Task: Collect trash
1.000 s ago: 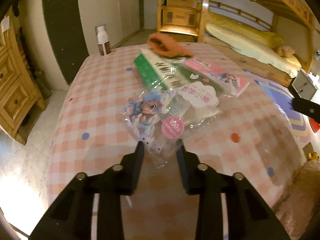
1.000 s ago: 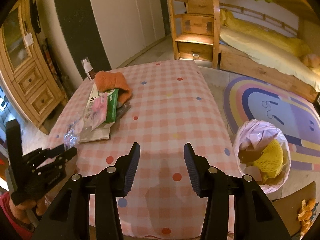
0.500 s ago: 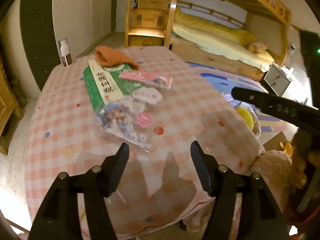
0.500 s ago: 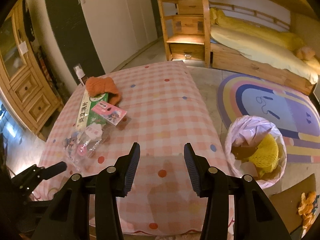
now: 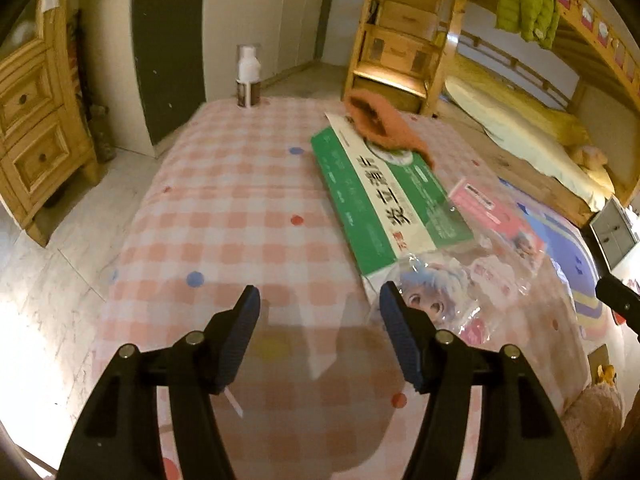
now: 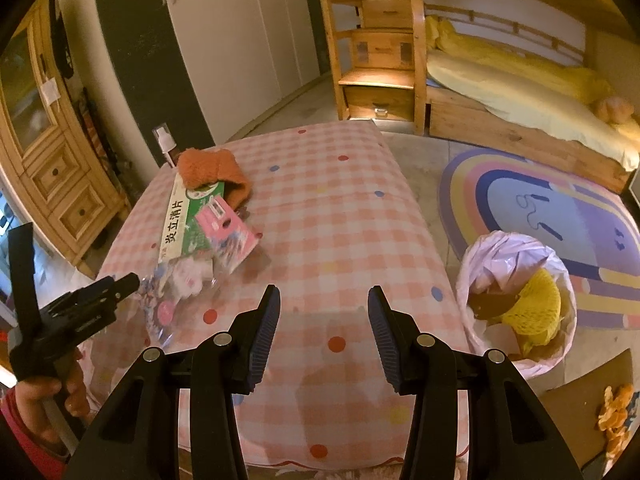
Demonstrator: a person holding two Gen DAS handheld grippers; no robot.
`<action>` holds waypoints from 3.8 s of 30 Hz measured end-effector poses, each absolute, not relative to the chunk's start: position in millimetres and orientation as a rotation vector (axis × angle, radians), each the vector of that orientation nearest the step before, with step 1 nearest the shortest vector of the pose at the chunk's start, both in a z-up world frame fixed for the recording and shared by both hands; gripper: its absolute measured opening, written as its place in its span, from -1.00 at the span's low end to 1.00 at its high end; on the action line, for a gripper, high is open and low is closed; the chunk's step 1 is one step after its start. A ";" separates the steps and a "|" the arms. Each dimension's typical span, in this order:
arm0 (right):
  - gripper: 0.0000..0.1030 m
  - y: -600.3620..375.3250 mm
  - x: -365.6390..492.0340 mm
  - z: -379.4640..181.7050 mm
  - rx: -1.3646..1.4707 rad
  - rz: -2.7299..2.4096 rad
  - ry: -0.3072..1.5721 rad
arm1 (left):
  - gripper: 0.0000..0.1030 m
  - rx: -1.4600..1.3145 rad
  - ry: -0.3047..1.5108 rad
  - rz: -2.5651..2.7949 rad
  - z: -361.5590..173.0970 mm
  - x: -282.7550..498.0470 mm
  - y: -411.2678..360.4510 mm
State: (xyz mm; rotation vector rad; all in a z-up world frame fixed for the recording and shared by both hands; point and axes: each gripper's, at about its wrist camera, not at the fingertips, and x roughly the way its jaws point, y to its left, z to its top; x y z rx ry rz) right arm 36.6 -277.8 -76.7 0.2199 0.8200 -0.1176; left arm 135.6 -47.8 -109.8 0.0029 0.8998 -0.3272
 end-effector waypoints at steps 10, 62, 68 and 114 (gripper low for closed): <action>-0.08 -270.9 38.7 -81.3 0.223 -0.089 0.838 | 0.18 0.066 0.934 -0.505 -117.3 90.0 -75.9; 0.53 -177.6 52.5 -91.0 0.128 0.037 0.897 | 0.25 0.061 0.865 -0.256 -100.1 72.7 -8.8; 0.54 -141.3 54.9 -102.4 -0.036 0.033 0.915 | 0.25 0.011 0.866 -0.232 -100.7 78.5 9.2; -0.98 -274.3 70.5 -82.1 0.212 -0.032 0.650 | 0.37 -0.056 0.970 -0.383 -115.5 186.1 -91.4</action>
